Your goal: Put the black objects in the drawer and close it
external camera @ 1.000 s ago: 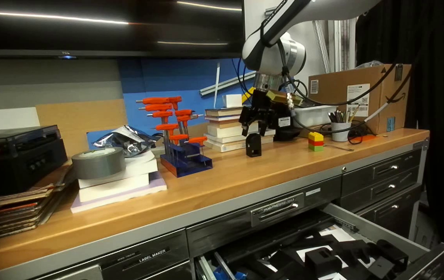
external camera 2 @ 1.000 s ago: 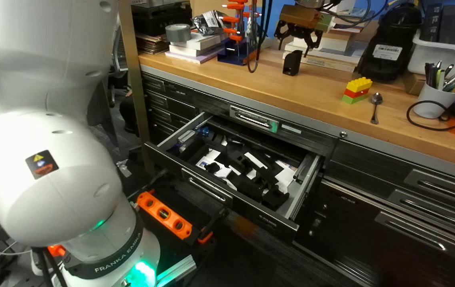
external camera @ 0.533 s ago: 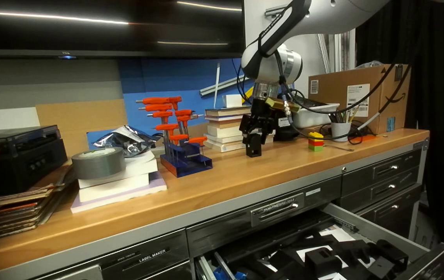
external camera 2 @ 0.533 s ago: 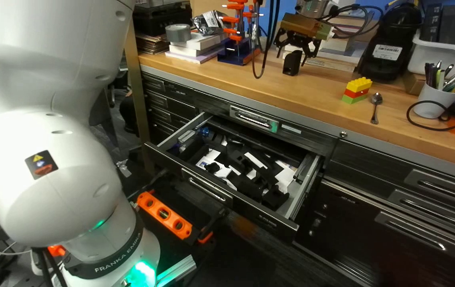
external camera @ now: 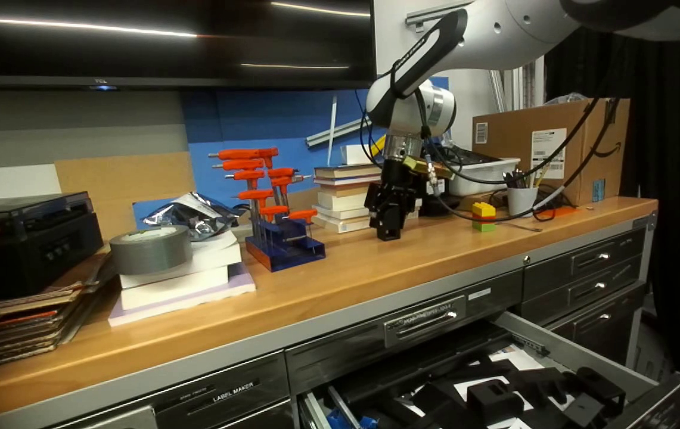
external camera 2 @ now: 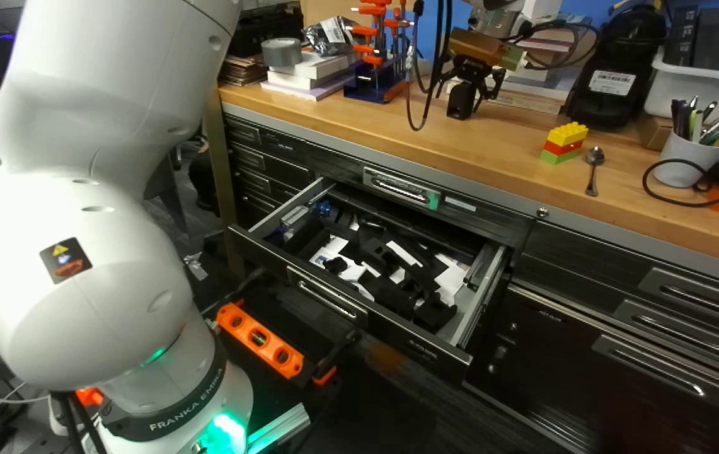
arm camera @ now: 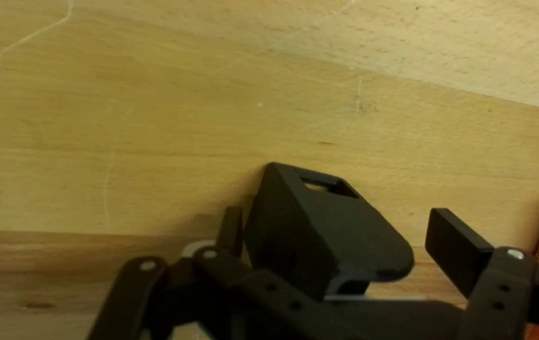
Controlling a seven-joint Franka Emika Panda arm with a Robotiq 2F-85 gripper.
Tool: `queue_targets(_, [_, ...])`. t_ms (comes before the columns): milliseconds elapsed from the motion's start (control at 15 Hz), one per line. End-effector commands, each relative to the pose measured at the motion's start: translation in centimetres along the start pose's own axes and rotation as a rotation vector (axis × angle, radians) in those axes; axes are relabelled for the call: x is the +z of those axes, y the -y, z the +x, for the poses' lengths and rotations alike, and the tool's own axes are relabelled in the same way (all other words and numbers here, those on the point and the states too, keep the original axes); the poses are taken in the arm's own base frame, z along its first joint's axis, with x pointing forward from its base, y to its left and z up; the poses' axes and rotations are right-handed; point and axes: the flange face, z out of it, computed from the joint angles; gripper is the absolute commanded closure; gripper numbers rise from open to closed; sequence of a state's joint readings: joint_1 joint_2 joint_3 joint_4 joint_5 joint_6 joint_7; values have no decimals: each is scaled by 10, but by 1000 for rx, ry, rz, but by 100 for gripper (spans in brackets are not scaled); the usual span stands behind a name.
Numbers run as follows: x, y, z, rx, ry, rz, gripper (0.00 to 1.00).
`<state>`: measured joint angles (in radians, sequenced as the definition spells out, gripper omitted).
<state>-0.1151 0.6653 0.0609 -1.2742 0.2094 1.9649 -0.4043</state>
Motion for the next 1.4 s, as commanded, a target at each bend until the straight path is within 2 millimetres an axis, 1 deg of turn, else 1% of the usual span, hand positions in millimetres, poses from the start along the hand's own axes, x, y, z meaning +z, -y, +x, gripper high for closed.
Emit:
queue_targets(0, [-4, -1, 13, 3, 14, 10, 0])
queue_targets(267, [0, 0, 18, 6, 39, -1, 0])
queue_targets(333, [-1, -1, 19, 2, 43, -4, 25])
queue_targets(400, [-1, 0, 19, 2, 50, -7, 28])
queue_targets(467, [0, 1, 20, 1, 56, -13, 34])
queue_targets(533, [-2, 0, 21, 1, 61, -18, 44])
queue_targets(667, [0, 2, 21, 5, 74, -29, 58])
queue_targets(733, [-2, 1, 21, 6, 78, -33, 67])
queue_targets(800, [-2, 2, 21, 8, 83, -37, 73])
queue_targets(867, [-1, 4, 22, 10, 91, -45, 72])
queue_targets(1067, [-11, 6, 20, 22, 98, -81, 72])
queue_targets(1267, [-35, 6, 14, 63, 98, -149, 72])
queue_targets(1333, [-46, 5, 11, 81, 93, -169, 72])
